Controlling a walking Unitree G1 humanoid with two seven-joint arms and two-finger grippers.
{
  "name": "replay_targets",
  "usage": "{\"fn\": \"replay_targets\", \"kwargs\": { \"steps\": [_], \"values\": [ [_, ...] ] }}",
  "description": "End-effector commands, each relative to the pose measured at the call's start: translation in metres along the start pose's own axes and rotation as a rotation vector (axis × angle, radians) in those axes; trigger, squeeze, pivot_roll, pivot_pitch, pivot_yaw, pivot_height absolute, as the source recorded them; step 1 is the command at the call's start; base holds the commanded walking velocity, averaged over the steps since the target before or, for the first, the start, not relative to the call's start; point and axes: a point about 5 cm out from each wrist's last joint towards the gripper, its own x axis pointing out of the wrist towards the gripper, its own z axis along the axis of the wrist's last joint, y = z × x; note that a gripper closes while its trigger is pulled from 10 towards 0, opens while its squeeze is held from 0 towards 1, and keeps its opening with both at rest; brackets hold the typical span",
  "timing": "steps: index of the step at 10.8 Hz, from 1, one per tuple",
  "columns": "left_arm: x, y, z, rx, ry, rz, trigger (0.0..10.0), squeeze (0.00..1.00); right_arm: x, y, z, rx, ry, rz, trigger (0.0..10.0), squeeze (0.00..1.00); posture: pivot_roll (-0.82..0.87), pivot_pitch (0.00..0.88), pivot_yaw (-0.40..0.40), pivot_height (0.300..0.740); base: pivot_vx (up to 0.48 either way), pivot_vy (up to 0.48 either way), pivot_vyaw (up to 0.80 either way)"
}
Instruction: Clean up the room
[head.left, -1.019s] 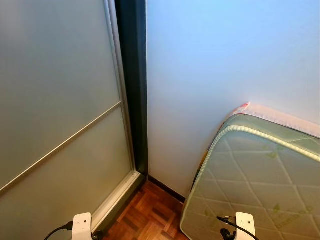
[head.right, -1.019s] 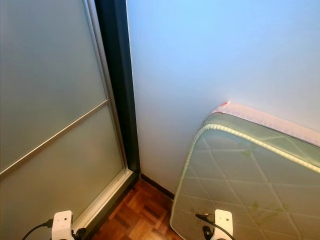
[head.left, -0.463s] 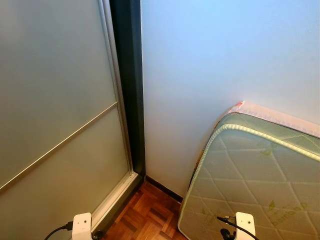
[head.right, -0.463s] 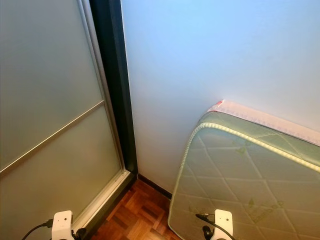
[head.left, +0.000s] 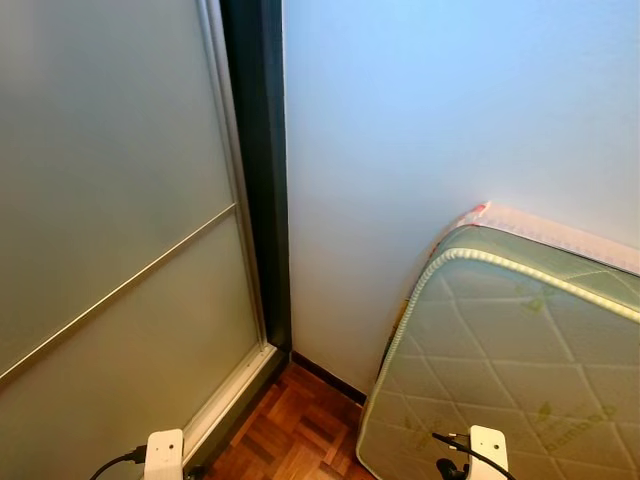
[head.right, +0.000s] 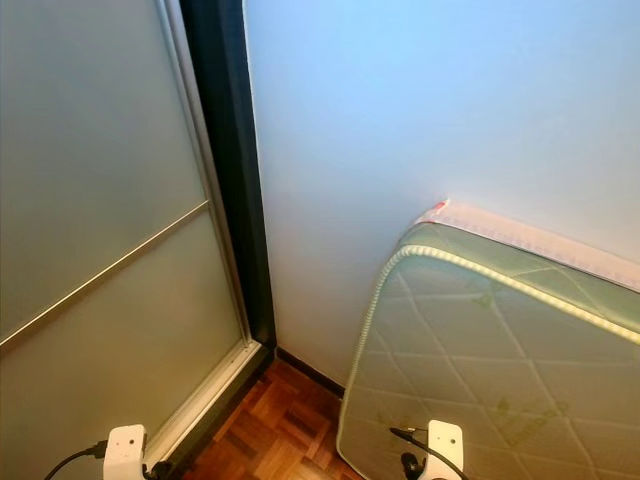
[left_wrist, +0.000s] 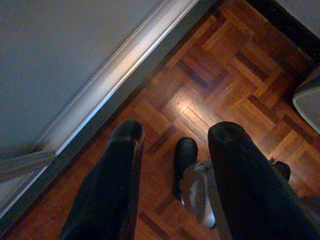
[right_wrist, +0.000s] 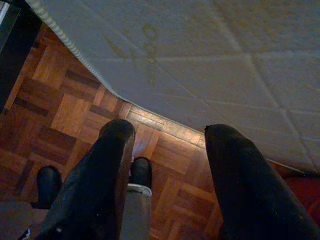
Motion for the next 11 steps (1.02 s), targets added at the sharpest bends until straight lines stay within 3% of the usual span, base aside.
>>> {"fn": "replay_targets", "kwargs": {
  "steps": [1,11],
  "values": [
    [-0.0017,0.0031,-0.0086,0.023,0.041,0.006,10.0,0.00,0.0001,-0.0013,0.0016,0.020,-0.003,-0.004,10.0,0.00,0.21,0.010,-0.044,0.740,0.000,0.000,0.00],
    [-0.0019,0.0033,-0.0103,0.014,0.056,-0.004,10.0,0.00,0.0003,0.0005,0.0013,0.012,0.000,-0.001,10.0,0.00,0.22,0.013,-0.036,0.740,0.000,0.000,0.00]
  ]
}}
